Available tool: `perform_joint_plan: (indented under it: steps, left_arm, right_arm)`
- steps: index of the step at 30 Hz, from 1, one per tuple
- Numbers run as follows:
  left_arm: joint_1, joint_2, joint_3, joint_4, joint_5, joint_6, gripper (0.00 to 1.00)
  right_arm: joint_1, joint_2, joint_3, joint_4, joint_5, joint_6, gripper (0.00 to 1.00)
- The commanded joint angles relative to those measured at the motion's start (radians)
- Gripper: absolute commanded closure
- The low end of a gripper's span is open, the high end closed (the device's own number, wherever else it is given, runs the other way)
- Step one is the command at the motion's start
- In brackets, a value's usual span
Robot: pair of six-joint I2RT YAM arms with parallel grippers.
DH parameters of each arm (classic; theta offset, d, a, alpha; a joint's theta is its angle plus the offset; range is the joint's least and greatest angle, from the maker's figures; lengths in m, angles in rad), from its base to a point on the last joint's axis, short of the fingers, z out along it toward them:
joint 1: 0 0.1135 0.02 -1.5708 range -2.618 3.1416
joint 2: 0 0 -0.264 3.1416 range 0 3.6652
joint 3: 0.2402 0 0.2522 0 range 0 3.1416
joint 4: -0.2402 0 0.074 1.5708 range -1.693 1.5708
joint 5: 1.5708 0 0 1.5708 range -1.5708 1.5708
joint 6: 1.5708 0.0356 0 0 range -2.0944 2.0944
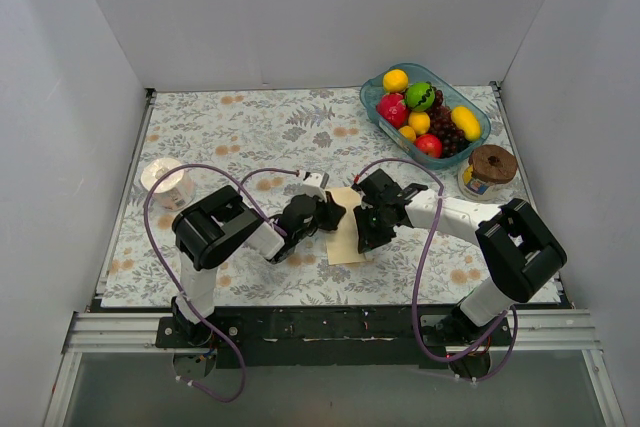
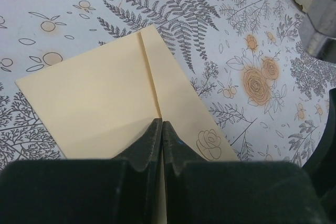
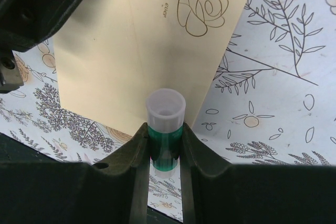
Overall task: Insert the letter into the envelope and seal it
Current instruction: Press the envelope flap on the envelope.
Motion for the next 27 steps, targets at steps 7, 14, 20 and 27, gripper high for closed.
perform_joint_plan:
  steps: [7,14,20,27]
  left_arm:
    - [0.021,-0.093,-0.106,-0.112,-0.140,0.033,1.00]
    - [0.035,-0.317,-0.125,-0.198,-0.257,0.087,1.00]
    - [0.035,-0.414,-0.145,-0.191,-0.189,0.110,1.00]
    - [0.035,-0.311,-0.189,0.131,0.195,0.225,1.00]
  right_arm:
    - [0.010,0.074,-0.055,0.016,0.019,0.002,0.99]
    - [0.009,0.057,-0.044,0.009,0.037,-0.009,0.99]
    - [0.010,0.045,-0.011,-0.004,0.045,-0.018,0.99]
    - [0.010,0.051,0.003,0.001,0.033,-0.021,0.99]
